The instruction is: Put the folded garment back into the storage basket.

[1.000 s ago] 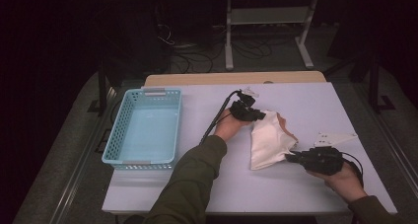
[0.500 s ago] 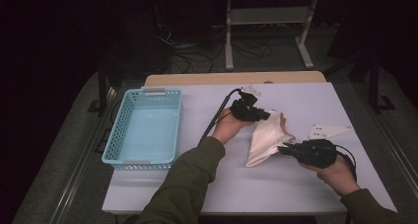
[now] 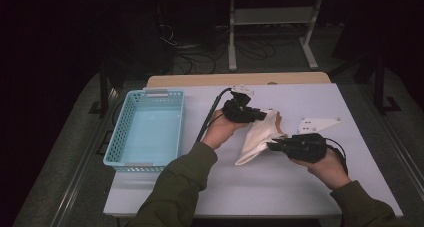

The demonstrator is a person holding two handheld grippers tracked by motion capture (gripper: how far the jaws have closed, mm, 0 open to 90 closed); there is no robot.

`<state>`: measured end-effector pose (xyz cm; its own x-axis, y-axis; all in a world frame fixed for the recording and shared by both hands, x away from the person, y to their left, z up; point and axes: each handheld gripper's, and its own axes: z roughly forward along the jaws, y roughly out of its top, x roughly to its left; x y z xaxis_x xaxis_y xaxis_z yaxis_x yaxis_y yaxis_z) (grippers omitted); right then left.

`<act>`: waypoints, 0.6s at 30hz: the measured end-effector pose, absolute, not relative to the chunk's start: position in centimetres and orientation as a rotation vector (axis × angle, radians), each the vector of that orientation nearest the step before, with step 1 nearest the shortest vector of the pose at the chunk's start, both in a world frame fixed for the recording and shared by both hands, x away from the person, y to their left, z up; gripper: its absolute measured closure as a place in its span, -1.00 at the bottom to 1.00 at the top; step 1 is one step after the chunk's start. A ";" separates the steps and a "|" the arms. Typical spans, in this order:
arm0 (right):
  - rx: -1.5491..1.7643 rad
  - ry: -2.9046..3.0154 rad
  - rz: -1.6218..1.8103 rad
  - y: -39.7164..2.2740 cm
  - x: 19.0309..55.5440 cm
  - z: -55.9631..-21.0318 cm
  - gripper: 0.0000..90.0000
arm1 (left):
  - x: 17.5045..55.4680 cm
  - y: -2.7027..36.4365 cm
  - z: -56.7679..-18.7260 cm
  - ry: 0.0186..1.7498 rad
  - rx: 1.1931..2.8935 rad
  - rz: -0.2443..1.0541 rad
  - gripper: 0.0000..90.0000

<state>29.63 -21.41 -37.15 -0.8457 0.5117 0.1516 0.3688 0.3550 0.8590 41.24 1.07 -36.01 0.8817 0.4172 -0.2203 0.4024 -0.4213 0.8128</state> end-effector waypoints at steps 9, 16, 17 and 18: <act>0.760 2.486 1.498 -19.4 30.4 -36.3 0.85 | 40.3 3.4 -34.9 0.623 2.030 0.042 0.74; 0.721 2.496 1.494 -17.5 31.5 -35.3 0.85 | 40.2 6.4 -34.1 0.676 1.983 0.056 0.74; 0.721 2.496 1.494 -17.5 31.5 -35.3 0.85 | 40.2 6.4 -34.1 0.676 1.983 0.056 0.74; 0.714 2.497 1.505 -17.0 31.8 -35.0 0.85 | 40.2 7.2 -33.9 0.673 1.997 0.062 0.74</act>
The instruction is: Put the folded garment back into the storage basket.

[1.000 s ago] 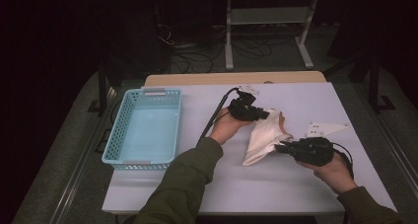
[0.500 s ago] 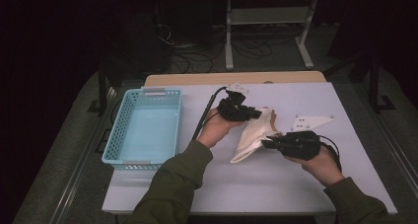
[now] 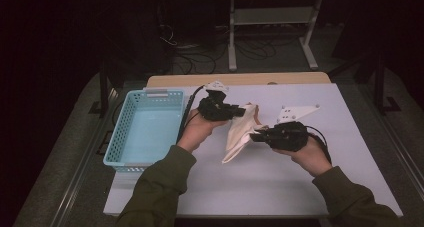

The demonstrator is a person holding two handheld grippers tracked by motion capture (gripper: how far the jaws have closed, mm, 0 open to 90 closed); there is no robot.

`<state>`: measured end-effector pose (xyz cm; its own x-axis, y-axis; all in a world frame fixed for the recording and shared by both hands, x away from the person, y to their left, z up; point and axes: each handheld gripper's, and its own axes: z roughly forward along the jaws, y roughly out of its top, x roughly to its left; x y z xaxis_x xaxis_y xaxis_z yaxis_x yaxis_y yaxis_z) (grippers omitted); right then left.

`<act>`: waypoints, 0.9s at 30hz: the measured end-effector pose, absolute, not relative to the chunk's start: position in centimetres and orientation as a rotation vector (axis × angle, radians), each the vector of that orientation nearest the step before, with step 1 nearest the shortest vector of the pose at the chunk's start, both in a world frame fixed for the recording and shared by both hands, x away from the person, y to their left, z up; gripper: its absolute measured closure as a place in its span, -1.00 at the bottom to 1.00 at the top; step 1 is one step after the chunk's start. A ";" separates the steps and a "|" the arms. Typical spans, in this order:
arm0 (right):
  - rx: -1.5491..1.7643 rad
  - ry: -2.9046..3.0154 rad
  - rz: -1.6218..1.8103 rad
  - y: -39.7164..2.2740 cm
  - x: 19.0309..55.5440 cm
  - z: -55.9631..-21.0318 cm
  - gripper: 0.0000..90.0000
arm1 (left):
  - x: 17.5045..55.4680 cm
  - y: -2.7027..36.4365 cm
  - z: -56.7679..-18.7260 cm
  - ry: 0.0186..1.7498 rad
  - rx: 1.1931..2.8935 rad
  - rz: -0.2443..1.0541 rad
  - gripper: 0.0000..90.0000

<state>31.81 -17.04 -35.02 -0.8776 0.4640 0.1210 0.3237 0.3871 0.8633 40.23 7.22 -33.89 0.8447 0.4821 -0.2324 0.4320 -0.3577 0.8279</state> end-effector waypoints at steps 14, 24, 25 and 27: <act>0.711 2.507 1.503 -13.3 33.3 -33.5 0.85 | 40.8 11.5 -32.3 0.705 1.928 0.080 0.74; 0.667 2.525 1.523 -10.8 34.0 -32.2 0.85 | 41.0 14.6 -31.2 0.738 1.901 0.120 0.74; 0.667 2.529 1.522 -10.5 34.1 -32.0 0.85 | 41.0 14.8 -31.2 0.749 1.893 0.120 0.74; 0.660 2.539 1.521 -10.1 34.3 -31.9 0.85 | 41.1 15.4 -31.1 0.753 1.898 0.126 0.74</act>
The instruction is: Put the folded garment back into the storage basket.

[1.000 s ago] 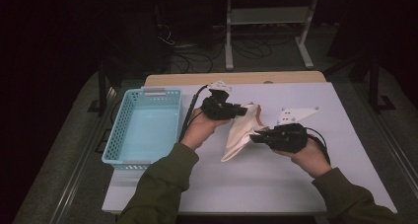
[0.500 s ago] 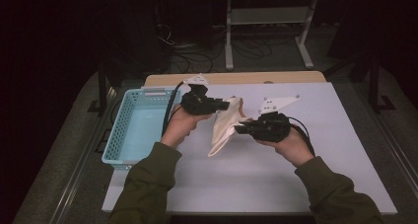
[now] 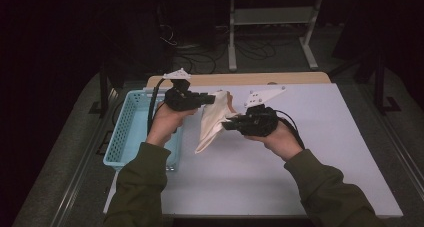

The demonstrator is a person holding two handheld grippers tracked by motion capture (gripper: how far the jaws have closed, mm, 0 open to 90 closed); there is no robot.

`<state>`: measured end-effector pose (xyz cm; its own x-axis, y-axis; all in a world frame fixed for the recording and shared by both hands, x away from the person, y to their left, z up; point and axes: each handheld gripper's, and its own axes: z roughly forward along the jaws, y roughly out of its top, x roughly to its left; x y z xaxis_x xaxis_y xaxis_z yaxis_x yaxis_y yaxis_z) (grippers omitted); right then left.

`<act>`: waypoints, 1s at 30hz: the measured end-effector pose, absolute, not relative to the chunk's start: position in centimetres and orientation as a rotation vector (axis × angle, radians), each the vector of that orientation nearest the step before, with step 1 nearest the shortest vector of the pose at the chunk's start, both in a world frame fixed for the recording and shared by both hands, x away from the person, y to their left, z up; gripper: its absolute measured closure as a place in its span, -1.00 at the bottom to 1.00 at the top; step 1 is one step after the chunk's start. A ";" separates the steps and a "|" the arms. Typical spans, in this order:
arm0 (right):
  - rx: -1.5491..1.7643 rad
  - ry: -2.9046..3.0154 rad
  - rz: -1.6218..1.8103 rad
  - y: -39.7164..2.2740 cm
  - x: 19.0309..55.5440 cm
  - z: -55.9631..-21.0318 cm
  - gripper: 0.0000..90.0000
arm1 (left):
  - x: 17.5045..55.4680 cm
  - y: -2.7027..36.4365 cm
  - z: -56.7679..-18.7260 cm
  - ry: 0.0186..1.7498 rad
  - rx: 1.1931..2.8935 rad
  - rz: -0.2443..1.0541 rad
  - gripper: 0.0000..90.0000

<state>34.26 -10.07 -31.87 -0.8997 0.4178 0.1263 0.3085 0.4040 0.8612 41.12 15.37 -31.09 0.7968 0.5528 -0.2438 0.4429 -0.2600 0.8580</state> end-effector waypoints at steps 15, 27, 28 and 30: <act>0.580 2.573 1.541 -5.2 36.2 -30.8 0.85 | 41.4 20.5 -29.8 0.806 1.854 0.195 0.74; 0.476 2.613 1.536 -0.3 37.4 -30.6 0.85 | 41.4 24.8 -29.5 0.882 1.828 0.300 0.74; 0.477 2.621 1.534 0.0 37.4 -30.6 0.85 | 41.3 25.1 -29.5 0.889 1.826 0.308 0.74; 0.473 2.625 1.531 0.5 37.5 -30.6 0.85 | 41.3 25.6 -29.4 0.899 1.825 0.318 0.74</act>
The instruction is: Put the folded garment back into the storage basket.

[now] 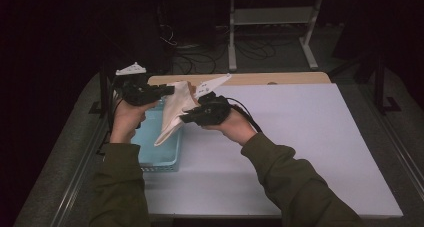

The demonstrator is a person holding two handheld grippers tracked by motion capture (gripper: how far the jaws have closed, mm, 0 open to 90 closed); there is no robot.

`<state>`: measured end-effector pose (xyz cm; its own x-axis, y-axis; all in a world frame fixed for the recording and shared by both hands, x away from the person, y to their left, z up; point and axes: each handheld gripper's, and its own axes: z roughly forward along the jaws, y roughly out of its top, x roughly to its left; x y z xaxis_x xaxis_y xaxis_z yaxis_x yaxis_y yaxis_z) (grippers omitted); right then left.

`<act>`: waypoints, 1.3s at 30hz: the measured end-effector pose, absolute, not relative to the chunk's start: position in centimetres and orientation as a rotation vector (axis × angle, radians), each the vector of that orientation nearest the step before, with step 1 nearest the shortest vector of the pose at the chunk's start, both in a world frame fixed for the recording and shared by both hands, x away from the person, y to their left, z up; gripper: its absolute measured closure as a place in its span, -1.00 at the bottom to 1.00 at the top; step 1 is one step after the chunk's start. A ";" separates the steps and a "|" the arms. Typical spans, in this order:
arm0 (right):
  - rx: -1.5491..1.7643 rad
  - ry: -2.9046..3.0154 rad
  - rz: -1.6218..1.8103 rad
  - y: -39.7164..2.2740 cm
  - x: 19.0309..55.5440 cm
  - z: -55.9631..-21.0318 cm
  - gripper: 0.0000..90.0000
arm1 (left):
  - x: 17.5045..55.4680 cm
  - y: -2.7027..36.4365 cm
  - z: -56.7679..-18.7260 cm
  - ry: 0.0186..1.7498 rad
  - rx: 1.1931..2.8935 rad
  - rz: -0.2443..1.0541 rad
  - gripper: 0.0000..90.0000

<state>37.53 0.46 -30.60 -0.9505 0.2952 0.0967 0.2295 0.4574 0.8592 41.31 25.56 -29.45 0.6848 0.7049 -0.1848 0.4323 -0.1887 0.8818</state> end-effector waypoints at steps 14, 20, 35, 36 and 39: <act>0.420 2.709 1.493 6.8 38.8 -32.4 0.84 | 41.4 29.5 -30.7 1.010 1.817 0.402 0.73; 0.418 2.779 1.434 8.0 39.0 -34.5 0.83 | 42.2 30.4 -32.8 1.074 1.856 0.407 0.73; 0.379 2.873 1.354 9.7 37.7 -37.5 0.76 | 43.0 31.7 -35.5 1.170 1.921 0.405 0.73; 0.379 2.873 1.354 9.7 37.7 -37.5 0.76 | 43.0 31.7 -35.5 1.170 1.921 0.405 0.73; 0.361 2.895 1.333 9.3 37.3 -37.9 0.60 | 43.2 31.7 -36.2 1.178 1.930 0.389 0.73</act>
